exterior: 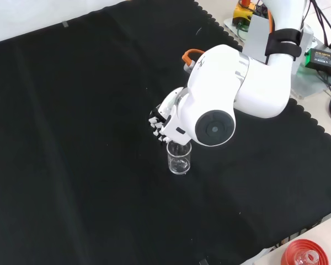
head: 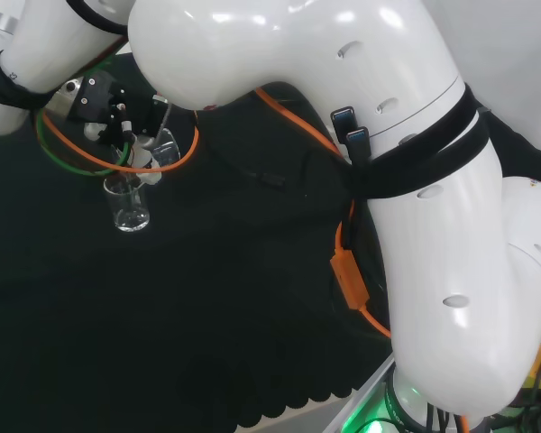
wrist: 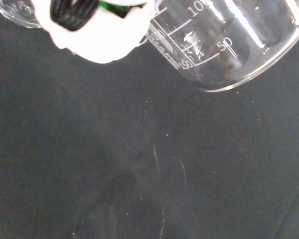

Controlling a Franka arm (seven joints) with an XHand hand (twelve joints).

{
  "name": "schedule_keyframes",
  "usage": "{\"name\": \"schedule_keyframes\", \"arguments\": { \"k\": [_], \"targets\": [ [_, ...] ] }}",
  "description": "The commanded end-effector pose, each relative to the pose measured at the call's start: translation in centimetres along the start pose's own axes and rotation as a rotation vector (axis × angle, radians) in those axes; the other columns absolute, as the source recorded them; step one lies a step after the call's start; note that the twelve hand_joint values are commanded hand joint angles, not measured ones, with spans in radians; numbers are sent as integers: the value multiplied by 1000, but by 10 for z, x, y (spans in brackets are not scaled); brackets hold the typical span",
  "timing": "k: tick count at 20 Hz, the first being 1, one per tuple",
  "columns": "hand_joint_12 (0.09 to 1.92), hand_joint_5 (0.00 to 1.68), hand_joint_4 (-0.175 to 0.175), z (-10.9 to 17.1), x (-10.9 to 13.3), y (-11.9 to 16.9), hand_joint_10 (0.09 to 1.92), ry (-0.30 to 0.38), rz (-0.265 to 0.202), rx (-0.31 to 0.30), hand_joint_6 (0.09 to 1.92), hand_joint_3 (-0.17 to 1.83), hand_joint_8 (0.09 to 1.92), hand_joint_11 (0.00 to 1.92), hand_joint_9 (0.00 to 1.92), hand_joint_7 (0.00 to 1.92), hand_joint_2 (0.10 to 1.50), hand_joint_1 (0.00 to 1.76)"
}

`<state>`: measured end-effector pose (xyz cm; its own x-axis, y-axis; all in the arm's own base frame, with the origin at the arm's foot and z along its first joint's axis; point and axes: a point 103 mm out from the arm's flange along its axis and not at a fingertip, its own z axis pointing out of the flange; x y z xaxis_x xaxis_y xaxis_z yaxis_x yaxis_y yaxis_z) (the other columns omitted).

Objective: Pour the water from the handheld beaker into the one on the table.

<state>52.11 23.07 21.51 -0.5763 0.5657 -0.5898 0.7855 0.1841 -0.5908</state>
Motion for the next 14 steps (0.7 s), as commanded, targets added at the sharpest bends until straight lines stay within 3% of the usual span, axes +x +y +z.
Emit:
{"name": "schedule_keyframes", "arguments": {
  "k": [1, 14],
  "targets": [
    [916, 999, -175, -1, 1, 0, 984, 0, 2, 2, 929, -175, 731, 1059, 1328, 1287, 1117, 1296],
    [915, 998, -175, -3, 1, 1, 984, 8, 2, 10, 931, -175, 730, 1058, 1328, 1288, 1117, 1296]
  ]
}}
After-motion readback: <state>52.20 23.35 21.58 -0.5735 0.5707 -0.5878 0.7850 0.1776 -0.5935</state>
